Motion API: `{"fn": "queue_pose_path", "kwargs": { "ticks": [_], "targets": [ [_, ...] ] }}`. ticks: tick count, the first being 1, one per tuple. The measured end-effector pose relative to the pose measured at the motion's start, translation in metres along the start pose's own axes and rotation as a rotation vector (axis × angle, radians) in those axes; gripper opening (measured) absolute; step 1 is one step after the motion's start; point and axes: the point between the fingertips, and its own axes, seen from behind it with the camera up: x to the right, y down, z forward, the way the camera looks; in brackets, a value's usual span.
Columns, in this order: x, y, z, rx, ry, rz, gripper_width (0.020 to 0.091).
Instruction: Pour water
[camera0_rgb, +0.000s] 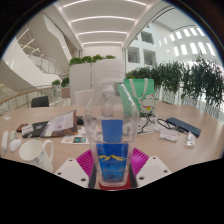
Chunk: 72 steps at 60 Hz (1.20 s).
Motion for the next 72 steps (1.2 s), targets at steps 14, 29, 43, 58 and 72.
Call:
{"fn": "queue_pose_path", "kwargs": {
  "ticks": [14, 29, 43, 58, 72],
  "targets": [
    [-0.001, 0.028, 0.004, -0.083, 0.008, -0.005, 0.0472],
    [0.002, 0.034, 0.001, -0.116, 0.044, -0.003, 0.0558],
    [-0.005, 0.028, -0.052, -0.159, 0.066, 0.046, 0.0829],
    [-0.04, -0.001, -0.18, -0.135, 0.1, 0.056, 0.0834],
    [-0.107, -0.028, -0.334, -0.108, 0.111, 0.028, 0.0832]
  ]
}}
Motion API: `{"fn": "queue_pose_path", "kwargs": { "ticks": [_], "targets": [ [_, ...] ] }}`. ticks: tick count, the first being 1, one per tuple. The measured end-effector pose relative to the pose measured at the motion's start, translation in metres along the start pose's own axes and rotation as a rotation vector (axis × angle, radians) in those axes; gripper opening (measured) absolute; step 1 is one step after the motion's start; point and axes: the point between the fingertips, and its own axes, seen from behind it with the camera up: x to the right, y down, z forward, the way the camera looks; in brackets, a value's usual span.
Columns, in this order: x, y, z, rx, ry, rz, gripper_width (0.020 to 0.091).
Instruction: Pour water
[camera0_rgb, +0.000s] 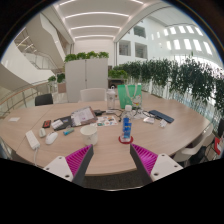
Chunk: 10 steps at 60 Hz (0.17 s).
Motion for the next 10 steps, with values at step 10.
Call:
{"fn": "queue_pose_path", "kwargs": {
  "ticks": [10],
  "targets": [
    [-0.028, 0.003, -0.09, 0.013, 0.012, -0.024, 0.0834]
  ]
}}
